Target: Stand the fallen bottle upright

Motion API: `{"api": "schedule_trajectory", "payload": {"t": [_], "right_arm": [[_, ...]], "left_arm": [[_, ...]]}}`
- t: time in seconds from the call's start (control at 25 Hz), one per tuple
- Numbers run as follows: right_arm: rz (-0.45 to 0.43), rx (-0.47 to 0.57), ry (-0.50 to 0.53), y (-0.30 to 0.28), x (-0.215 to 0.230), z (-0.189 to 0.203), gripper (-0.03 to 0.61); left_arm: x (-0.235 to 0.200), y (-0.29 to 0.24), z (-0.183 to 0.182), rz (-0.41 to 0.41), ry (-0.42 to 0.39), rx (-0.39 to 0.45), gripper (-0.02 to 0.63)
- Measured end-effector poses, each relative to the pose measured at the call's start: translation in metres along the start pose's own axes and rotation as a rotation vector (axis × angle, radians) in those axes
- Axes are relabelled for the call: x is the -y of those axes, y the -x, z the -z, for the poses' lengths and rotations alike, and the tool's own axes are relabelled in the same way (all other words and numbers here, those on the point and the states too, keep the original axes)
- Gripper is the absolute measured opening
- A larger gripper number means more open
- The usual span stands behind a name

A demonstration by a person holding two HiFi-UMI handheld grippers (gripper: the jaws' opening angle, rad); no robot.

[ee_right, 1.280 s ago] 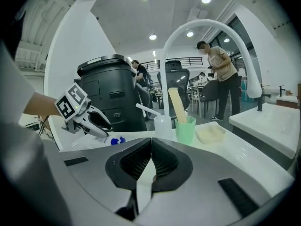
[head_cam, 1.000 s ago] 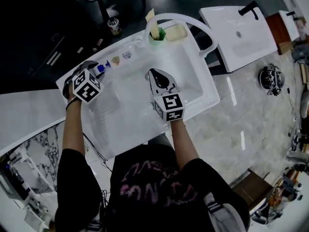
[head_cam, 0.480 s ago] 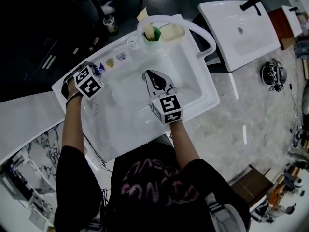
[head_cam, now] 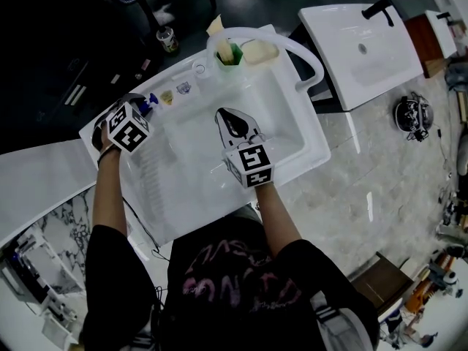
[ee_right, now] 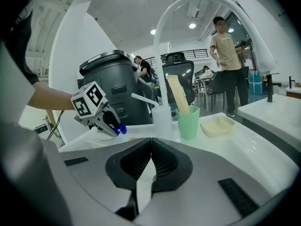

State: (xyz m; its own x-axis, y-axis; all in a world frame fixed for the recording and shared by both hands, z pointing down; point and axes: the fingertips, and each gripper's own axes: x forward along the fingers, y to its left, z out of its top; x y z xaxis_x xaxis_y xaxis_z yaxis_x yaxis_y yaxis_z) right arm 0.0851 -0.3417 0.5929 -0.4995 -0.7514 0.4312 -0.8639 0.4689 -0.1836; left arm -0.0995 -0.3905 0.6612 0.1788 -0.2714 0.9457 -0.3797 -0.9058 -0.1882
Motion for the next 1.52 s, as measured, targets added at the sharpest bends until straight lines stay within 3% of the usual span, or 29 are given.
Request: {"api": "schedule_trajectory", "payload": {"t": [0.48,0.92,1.52], "right_arm": [[-0.021,-0.007,0.038,0.003,-0.024,-0.005,0.011],[-0.041,-0.02,0.084,0.003,-0.054,-0.009,0.011],[-0.047,-0.041,0.119,-0.005,-0.081,-0.009,0.011]], "left_arm": [[-0.021,0.067,-0.021,-0.122,0.149,0.377,0.13],[-0.033,0.121,0.019,-0.196,0.337,0.641,0.13],[-0.024,0.124,0.041,-0.189,0.313,0.662,0.146]]}}
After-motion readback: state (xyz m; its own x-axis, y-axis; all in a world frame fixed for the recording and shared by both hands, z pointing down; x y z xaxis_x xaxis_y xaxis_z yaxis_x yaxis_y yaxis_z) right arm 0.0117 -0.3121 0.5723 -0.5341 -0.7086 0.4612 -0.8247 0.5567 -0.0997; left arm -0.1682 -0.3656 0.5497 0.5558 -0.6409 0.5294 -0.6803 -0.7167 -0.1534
